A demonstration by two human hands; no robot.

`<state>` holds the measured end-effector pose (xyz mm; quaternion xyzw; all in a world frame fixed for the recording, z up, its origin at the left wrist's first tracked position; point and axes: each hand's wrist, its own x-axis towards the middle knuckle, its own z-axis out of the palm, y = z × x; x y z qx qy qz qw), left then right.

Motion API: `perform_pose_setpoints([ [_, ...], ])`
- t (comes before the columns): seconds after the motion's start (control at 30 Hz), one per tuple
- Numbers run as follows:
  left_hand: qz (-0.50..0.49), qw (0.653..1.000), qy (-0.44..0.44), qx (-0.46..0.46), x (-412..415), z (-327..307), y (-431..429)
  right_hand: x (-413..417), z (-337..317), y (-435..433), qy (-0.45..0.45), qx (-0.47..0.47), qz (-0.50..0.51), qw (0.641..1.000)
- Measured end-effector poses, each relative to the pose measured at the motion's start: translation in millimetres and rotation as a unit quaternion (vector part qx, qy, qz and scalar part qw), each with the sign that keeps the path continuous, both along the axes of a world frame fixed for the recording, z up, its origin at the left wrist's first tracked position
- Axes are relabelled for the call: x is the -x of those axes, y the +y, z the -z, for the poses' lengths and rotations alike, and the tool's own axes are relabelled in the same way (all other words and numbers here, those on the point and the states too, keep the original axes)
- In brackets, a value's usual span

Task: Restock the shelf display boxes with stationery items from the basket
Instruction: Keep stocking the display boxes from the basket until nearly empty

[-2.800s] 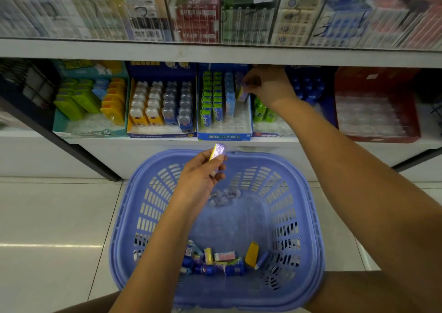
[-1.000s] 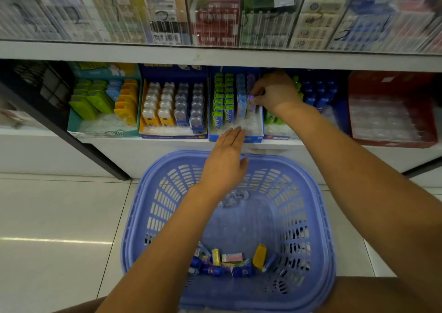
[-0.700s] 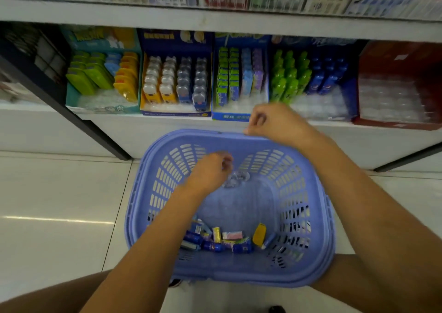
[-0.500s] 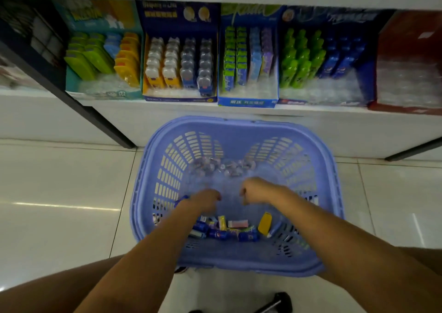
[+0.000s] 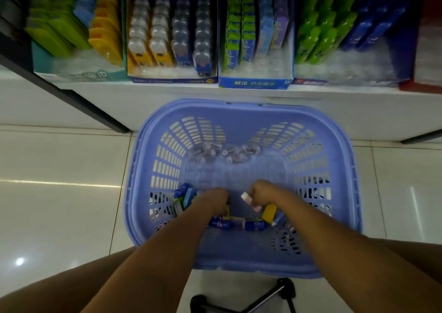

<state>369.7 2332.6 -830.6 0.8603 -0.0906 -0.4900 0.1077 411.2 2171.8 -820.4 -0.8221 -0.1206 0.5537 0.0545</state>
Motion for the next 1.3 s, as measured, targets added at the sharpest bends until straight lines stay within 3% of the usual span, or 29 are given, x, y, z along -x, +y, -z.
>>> perform_pose_setpoints([
  [0.17,-0.026,1.0,0.017,0.005,-3,-3,0,-35,-45,-14,-0.002,-0.131,0.184,0.974],
  [0.27,-0.174,0.98,-0.001,0.094,-14,-15,5,-44,-84,-23,-0.009,-0.22,0.287,0.932],
  [0.33,-0.308,0.936,-0.015,0.167,-26,-32,8,-47,-107,-26,0.011,-0.296,0.377,0.877],
  [0.4,-0.439,0.865,-0.023,0.241,-37,-55,7,-47,-131,-26,0.064,-0.389,0.481,0.783],
  [0.47,-0.562,0.746,0.003,0.357,-45,-81,4,-48,-154,-26,0.073,-0.46,0.523,0.714],
  [0.53,-0.621,0.622,0.04,0.475,-53,-112,1,-51,-176,-26,0.018,-0.512,0.507,0.694],
  [0.6,-0.629,0.549,0.063,0.546,-58,-144,-1,-55,-196,-26,-0.035,-0.55,0.483,0.68],
  [0.63,-0.624,0.545,0.061,0.557,-60,-159,-1,-59,-204,-28,-0.054,-0.561,0.478,0.673],
  [0.77,-0.591,0.604,0.007,0.535,-60,-197,-1,-78,-233,-32,-0.142,-0.551,0.501,0.653],
  [0.83,-0.597,0.593,-0.006,0.54,-61,-206,-1,-91,-245,-28,-0.197,-0.521,0.521,0.647],
  [0.9,-0.609,0.579,-0.012,0.542,-63,-211,0,-105,-256,-23,-0.271,-0.469,0.485,0.687],
  [1.0,-0.627,0.572,-0.02,0.528,-65,-215,-1,-124,-265,-19,-0.402,-0.376,0.323,0.77],
  [1.23,-0.637,0.534,-0.009,0.555,-66,-218,3,-149,-259,-1,-0.511,-0.282,0.155,0.797],
  [1.3,-0.636,0.533,-0.017,0.557,-65,-218,5,-153,-256,3,-0.52,-0.282,0.16,0.79],
])
